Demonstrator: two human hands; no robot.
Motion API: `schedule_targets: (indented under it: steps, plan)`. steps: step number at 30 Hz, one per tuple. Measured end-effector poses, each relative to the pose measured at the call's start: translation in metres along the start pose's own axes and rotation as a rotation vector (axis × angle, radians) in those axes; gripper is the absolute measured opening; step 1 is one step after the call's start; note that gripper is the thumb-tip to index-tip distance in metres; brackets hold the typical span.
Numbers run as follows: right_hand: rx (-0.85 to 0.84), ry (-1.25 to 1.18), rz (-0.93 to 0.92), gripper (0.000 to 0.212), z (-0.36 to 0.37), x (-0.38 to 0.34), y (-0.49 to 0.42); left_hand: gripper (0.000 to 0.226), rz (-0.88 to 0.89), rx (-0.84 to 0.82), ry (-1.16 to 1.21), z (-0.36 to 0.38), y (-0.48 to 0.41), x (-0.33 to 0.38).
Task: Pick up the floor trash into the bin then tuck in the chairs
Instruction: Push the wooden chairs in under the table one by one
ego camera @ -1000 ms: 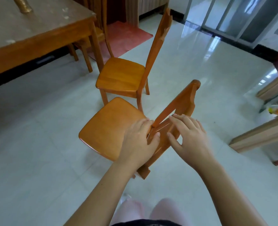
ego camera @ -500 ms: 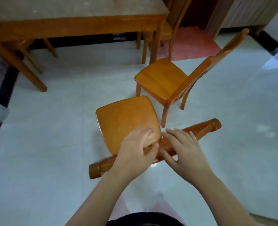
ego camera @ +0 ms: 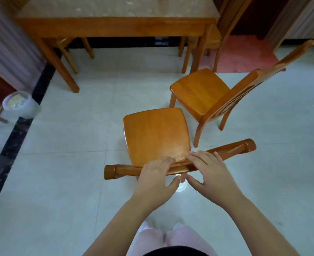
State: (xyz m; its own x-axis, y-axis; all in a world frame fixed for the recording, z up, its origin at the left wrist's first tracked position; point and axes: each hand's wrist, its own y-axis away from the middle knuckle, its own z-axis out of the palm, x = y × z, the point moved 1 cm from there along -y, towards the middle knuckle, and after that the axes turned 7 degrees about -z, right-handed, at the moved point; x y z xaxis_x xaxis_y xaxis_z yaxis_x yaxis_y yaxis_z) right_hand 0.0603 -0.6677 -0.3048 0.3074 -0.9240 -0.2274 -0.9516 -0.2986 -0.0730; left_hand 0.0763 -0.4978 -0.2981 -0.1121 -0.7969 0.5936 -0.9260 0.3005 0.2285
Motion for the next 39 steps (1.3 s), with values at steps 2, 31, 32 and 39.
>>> schedule_targets:
  steps: [2,31,32,39]
  plan:
    - [-0.015,-0.011,-0.011,0.052,0.003,0.002,-0.001,0.049,0.001,0.007,-0.044,0.005,-0.001,-0.001]
    - [-0.672,-0.295,-0.166,0.013,0.007,0.037,-0.060,0.028,-0.190,-0.379,-0.088,0.006,-0.053,-0.006]
    - [-0.668,-0.280,-0.163,0.013,0.007,0.037,-0.059,0.027,-0.188,-0.408,-0.077,0.006,-0.054,-0.007]
    - [-0.691,-0.187,-0.134,0.018,0.007,0.030,-0.061,0.026,-0.161,-0.522,-0.038,0.004,-0.061,-0.005]
